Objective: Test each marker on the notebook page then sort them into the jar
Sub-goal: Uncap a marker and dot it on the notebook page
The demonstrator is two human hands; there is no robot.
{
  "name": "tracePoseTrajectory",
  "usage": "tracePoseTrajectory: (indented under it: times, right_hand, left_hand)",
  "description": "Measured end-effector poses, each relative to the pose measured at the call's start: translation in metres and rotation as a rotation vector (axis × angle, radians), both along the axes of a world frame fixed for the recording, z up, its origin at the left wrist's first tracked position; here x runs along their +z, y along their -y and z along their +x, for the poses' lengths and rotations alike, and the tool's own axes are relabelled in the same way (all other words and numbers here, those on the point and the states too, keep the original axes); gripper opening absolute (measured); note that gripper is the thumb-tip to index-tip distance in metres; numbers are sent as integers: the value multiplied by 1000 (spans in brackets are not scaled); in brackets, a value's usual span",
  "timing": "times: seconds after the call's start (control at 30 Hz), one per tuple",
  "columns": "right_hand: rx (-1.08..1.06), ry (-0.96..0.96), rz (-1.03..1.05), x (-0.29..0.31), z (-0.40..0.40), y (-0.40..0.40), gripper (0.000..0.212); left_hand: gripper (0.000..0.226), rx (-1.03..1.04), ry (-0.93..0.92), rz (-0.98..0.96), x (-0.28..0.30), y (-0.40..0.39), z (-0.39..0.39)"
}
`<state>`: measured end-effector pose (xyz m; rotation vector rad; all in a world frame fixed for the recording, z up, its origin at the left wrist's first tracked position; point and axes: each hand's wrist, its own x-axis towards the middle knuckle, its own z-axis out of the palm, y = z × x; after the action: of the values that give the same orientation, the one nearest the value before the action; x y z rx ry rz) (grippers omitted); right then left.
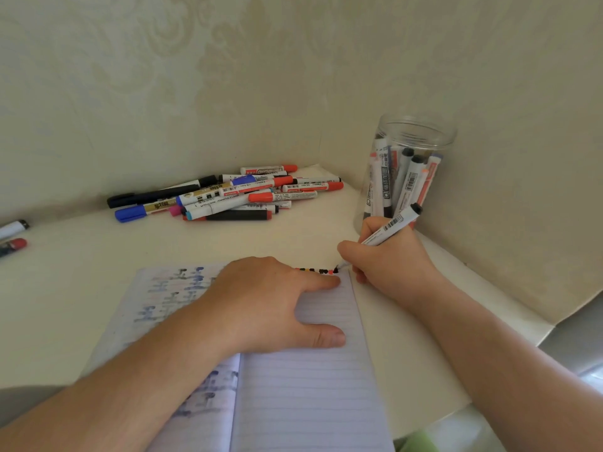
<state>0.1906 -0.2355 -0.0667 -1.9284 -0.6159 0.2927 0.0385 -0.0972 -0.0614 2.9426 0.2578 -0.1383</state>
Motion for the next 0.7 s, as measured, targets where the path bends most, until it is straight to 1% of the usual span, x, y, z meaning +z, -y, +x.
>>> tracePoseTrajectory:
  times: [0.2,0.37,0.57,0.63,0.7]
  right_hand:
    - [29,28,-15,-1,0,1,34]
    - [0,-14,47,0,1,0,25]
    - [24,14,18,-3,2,0,30]
    - [28,-21,72,-4,4,0,32]
    - [18,-45,175,-5,8,2,36]
  left_hand:
    - [91,-2,6,10,0,0,0]
    - [91,-1,-1,2,0,0,-1]
    - [90,-2,-9,2,3,2,-2]
    - [86,10,-17,-12,4,2,-3]
    - [70,32,3,-49,4,1,-5]
